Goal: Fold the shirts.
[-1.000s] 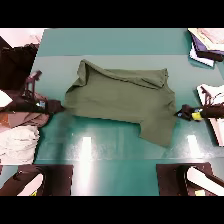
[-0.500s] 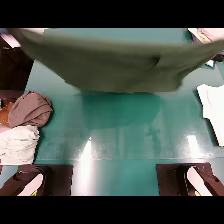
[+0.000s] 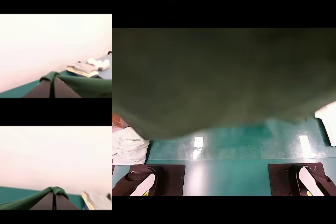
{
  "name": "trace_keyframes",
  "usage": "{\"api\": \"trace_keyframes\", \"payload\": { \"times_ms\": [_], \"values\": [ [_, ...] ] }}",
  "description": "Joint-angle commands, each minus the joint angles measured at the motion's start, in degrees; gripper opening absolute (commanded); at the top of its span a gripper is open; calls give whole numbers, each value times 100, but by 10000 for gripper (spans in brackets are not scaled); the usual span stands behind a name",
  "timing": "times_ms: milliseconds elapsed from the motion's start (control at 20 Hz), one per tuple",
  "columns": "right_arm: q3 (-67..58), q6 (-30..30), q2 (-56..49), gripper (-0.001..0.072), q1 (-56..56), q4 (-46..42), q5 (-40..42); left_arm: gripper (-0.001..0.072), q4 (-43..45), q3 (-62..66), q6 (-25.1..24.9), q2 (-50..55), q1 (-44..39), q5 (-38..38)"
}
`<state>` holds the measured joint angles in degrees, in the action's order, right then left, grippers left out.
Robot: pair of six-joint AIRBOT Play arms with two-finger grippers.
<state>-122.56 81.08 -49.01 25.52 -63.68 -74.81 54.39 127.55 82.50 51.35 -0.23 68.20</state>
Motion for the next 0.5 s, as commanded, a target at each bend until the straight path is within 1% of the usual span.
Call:
{"api": "trace_keyframes", "payload": {
  "times_ms": [0, 200, 300, 350, 450],
  "values": [
    [-573, 208, -632, 13, -7, -584, -1261, 19, 225, -817, 22, 9, 4, 199],
    [852, 205, -1338, 13, -7, -584, -1547, 19, 315, -2852, -4, 459, 4, 756],
    [1368, 205, -1891, 13, -7, -588, -1801, 20, 361, -3685, -46, 925, 4, 756],
    [1596, 208, -2162, 13, -20, -590, -1759, 20, 378, -3971, -57, 1191, 4, 713],
    [1974, 260, -2656, 13, -76, -586, -1563, 21, 382, -4360, -393, 1810, 4, 483]
  ]
}}
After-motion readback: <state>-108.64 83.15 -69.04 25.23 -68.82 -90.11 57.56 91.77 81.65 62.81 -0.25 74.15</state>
